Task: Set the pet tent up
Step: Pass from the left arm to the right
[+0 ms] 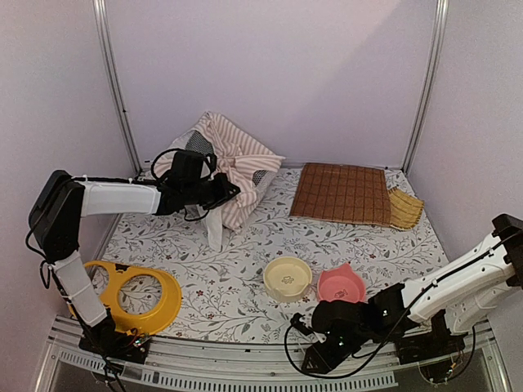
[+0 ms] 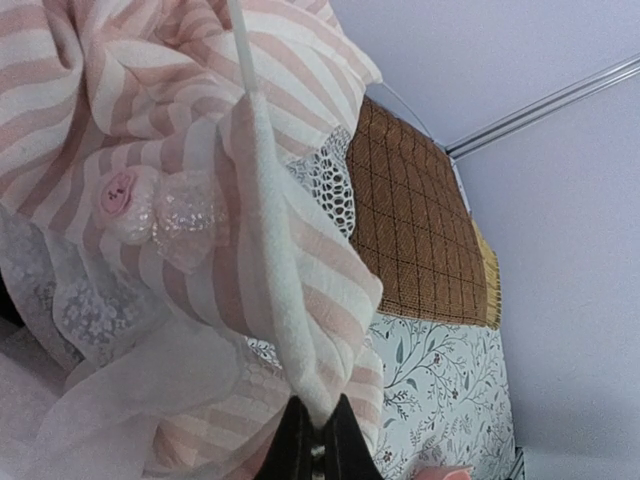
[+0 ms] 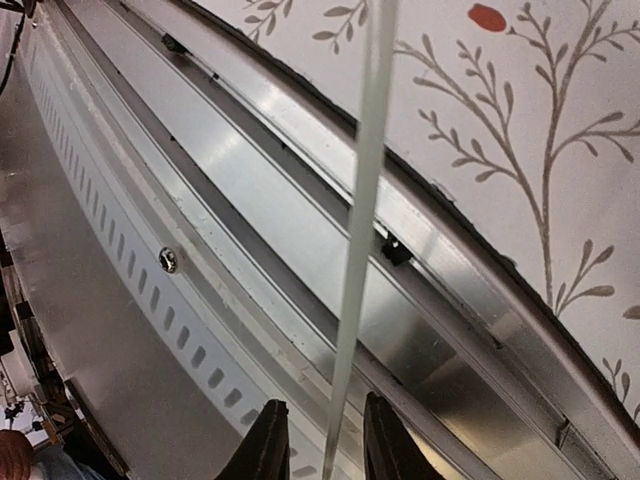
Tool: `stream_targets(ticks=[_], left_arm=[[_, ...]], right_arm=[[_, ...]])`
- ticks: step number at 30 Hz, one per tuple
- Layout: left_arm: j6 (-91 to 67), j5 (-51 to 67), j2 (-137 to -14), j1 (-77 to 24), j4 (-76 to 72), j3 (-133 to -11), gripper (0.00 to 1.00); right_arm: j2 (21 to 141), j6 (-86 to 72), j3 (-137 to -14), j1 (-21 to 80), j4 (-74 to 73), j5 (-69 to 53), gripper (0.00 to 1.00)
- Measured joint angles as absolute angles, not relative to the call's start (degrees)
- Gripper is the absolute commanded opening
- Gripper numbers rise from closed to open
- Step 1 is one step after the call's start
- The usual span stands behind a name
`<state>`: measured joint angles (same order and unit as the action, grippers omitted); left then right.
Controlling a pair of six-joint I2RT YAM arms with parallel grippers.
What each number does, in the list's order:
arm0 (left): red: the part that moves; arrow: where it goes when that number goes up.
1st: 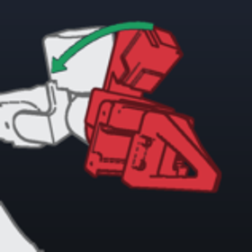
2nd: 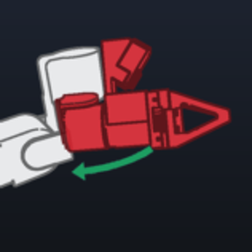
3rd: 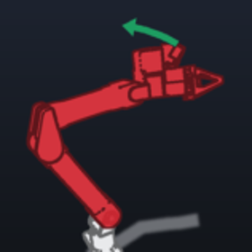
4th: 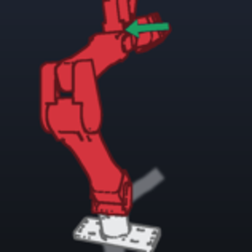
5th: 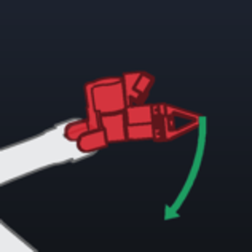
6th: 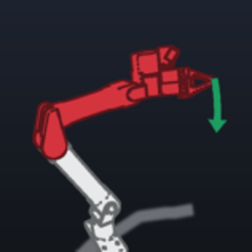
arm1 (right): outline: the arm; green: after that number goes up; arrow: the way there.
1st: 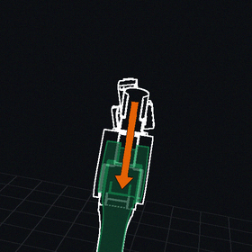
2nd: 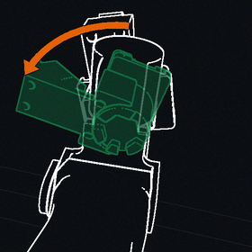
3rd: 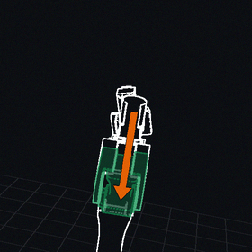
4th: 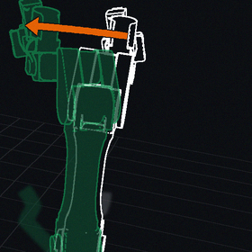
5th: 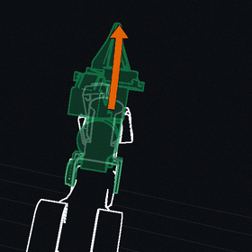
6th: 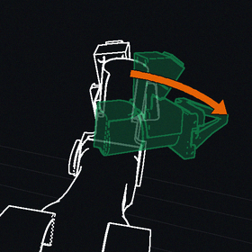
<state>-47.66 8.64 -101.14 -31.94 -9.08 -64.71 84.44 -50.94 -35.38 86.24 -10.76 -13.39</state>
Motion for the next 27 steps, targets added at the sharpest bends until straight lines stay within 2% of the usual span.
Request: stream_targets(ticks=[4,11,14,17,27], left_arm=[[-47.66,8.71,-101.14,-31.94,-9.1,-64.73,0.0],[-47.18,9.06,-101.14,-31.86,-9.32,-64.73,0.0],[-46.44,9.5,-101.14,-31.7,-9.63,-64.73,0.03],[-45.28,9.87,-101.14,-31.4,-10.13,-64.73,0.12],[-40.05,9.19,-98.74,-29.63,-12.4,-64.27,0.5]], right_arm=[[84.62,-51.59,-35.18,86.19,-10.92,-12.32,0.01],[84.09,-50.85,-37.12,86.3,-14.66,-10.79,0.0],[82.67,-49.6,-39.24,86.46,-17.78,-10.39,0.0],[81.91,-48.07,-42.48,86.67,-20.82,-10.39,0.0],[81.71,-43.48,-47.92,86.15,-26.83,-11.16,0.0]])
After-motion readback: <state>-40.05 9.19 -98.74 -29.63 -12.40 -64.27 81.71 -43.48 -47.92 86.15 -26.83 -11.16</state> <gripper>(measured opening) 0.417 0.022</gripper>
